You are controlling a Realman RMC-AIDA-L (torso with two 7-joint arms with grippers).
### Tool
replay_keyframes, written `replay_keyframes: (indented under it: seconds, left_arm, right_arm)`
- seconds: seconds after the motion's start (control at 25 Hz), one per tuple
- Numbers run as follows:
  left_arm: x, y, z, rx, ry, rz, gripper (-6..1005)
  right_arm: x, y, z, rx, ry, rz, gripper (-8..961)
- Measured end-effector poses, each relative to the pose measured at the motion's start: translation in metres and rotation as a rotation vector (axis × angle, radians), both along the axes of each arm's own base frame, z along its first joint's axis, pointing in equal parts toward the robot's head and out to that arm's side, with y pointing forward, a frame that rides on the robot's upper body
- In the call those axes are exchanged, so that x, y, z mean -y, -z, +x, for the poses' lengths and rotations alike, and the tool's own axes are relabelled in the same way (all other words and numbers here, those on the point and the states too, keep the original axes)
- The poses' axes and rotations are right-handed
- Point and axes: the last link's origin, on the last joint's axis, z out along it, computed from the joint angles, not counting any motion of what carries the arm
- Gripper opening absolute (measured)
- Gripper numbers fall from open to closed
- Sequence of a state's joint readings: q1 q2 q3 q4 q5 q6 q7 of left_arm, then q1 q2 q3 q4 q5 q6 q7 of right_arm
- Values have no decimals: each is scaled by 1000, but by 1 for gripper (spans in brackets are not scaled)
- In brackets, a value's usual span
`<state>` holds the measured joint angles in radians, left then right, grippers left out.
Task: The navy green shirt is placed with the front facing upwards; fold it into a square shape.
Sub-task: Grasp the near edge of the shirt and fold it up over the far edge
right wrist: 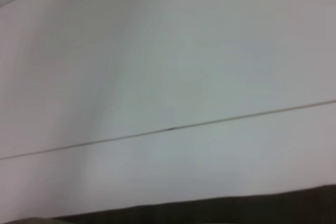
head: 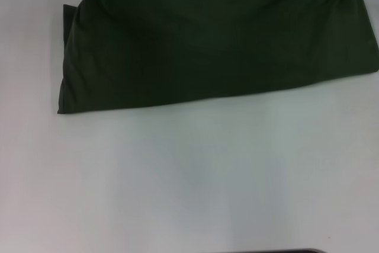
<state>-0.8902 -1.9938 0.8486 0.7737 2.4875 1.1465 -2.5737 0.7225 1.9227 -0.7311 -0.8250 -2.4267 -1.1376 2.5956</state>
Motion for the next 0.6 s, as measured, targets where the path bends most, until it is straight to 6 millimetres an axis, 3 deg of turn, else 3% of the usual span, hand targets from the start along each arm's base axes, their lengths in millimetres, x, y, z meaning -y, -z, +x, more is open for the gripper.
replay_keyframes:
  seconds: [0.6]
  left_arm:
    - [-4,7,0,-31,17,29,139]
  right_arm:
    - [-9,2,-1,11,-1,52,47]
